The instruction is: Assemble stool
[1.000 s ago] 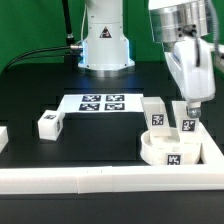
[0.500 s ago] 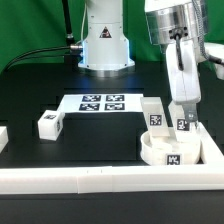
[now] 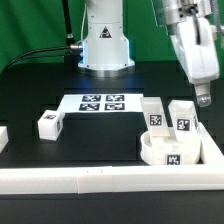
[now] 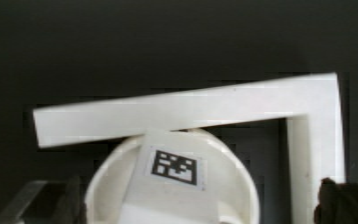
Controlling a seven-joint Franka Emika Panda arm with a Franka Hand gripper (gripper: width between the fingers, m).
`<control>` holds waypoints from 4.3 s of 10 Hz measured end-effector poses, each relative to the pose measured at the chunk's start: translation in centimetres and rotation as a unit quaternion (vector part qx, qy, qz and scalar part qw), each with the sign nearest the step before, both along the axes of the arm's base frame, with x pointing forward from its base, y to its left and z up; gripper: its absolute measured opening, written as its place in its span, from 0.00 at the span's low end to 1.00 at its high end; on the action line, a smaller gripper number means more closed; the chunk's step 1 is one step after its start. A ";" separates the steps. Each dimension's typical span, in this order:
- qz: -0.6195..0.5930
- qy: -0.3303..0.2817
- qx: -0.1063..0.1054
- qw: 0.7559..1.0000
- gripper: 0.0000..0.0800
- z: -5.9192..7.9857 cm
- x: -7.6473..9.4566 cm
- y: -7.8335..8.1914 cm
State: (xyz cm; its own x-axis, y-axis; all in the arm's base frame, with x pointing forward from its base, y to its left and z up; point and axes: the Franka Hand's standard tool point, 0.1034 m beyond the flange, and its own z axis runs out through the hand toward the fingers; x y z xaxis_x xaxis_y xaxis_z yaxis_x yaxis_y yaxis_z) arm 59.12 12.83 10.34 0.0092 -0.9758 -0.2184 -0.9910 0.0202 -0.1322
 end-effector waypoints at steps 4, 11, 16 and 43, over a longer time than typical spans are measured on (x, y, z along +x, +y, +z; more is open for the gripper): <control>0.179 -0.026 -0.019 0.983 0.81 0.0 -0.3 0.0; 0.495 -0.052 -0.038 0.866 0.81 1.0 0.1 0.1; 0.754 -0.054 -0.073 0.650 0.81 1.4 -0.1 -0.4; 0.951 -0.088 -0.084 0.285 0.42 -3.0 -0.2 -1.4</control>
Offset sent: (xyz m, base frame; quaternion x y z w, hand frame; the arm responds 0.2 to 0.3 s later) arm -0.0079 -0.0025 0.0080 -0.0681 -0.0237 -0.2765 0.9583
